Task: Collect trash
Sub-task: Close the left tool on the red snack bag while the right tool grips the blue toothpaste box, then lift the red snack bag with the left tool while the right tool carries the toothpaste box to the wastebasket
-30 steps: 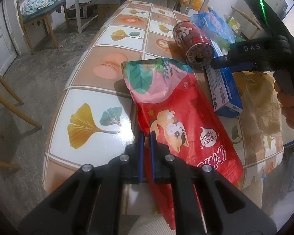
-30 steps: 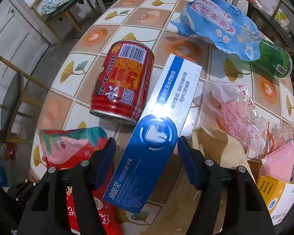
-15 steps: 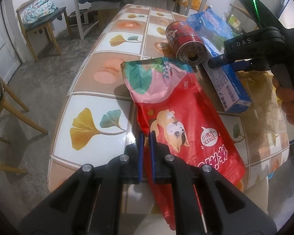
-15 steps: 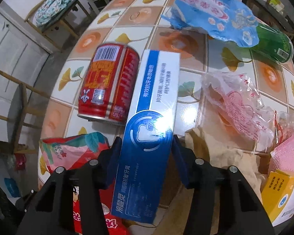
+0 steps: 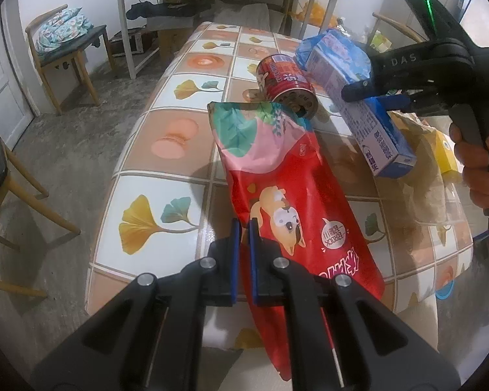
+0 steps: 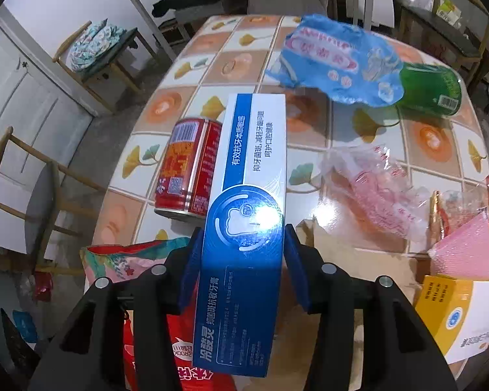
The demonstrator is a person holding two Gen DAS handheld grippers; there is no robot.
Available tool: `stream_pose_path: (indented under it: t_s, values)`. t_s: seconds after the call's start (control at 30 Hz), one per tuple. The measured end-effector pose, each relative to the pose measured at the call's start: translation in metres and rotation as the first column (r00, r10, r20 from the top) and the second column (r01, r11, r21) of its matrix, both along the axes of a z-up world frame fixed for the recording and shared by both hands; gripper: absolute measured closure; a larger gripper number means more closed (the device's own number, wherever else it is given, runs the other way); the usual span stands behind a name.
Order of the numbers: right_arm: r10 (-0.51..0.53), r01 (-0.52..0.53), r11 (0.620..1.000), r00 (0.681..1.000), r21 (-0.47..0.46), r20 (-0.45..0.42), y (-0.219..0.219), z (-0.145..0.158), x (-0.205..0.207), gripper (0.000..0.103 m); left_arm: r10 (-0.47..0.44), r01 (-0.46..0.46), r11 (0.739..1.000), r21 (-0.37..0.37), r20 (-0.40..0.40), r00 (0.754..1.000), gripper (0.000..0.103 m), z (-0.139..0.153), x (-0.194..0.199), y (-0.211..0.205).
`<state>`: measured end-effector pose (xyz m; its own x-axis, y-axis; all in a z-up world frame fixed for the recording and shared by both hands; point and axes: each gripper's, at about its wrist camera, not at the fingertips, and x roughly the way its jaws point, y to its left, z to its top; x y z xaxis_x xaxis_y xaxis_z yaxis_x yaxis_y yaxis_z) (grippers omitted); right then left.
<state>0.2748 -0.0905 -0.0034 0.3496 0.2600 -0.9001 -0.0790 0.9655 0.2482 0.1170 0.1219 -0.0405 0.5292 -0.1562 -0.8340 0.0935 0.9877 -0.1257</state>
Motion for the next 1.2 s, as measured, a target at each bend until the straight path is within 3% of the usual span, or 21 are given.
stream_pose_path:
  t_s: [0.33,1.2]
  values:
    - [-0.033,0.032,0.999,0.99,0.013,0.137,-0.016,0.038,-0.02,0.056,-0.022,0.022,1.0,-0.005,0.011,1.0,0.099,0.005,0.0,-0.007]
    - [0.002,0.086,0.974,0.922,-0.208,0.387,-0.032,0.081,-0.095,0.057,-0.039,0.038,0.999,0.019,0.06,0.997,0.1,0.045,-0.016,-0.014]
